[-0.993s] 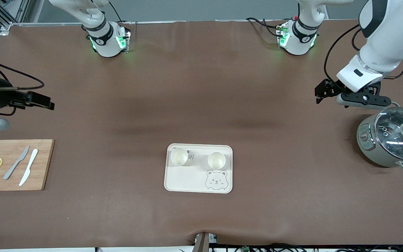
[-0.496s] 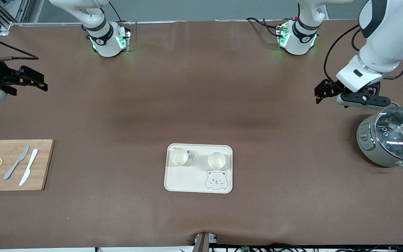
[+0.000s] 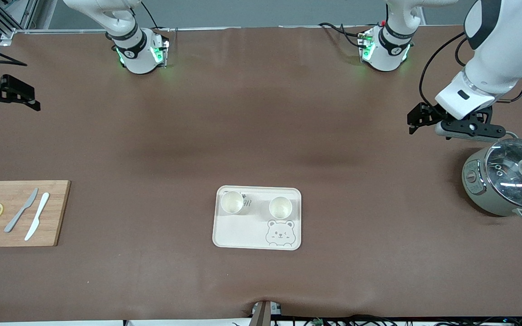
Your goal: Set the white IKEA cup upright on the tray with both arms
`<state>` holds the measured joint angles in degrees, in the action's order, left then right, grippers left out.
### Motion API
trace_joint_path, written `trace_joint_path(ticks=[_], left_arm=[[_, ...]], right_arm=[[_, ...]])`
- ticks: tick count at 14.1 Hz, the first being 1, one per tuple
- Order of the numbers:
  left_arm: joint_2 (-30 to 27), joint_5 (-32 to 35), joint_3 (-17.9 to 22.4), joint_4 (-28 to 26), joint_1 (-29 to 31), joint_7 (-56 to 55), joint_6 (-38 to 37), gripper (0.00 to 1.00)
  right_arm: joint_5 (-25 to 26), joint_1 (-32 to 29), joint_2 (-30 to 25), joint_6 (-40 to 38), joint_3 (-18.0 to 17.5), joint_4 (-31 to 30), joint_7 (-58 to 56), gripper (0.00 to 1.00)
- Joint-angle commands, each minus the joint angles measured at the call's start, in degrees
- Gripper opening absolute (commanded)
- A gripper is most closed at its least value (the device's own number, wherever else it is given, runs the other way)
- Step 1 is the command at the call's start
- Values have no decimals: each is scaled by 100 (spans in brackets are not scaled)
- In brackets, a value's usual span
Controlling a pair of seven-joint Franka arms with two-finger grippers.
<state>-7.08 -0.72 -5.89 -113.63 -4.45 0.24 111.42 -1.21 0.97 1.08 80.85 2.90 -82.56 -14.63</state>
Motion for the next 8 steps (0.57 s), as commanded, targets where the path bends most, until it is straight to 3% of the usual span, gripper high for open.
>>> trace_joint_path(ticks=[1,8], left_arm=[[40,-157,-35,69,41,29,-33,100],[40,-157,-44,78,32,29,-33,100]], right_arm=[[103,69,-29,-175,26,310,-40,100],[261,78,23,-184,26,205,-5,100]])
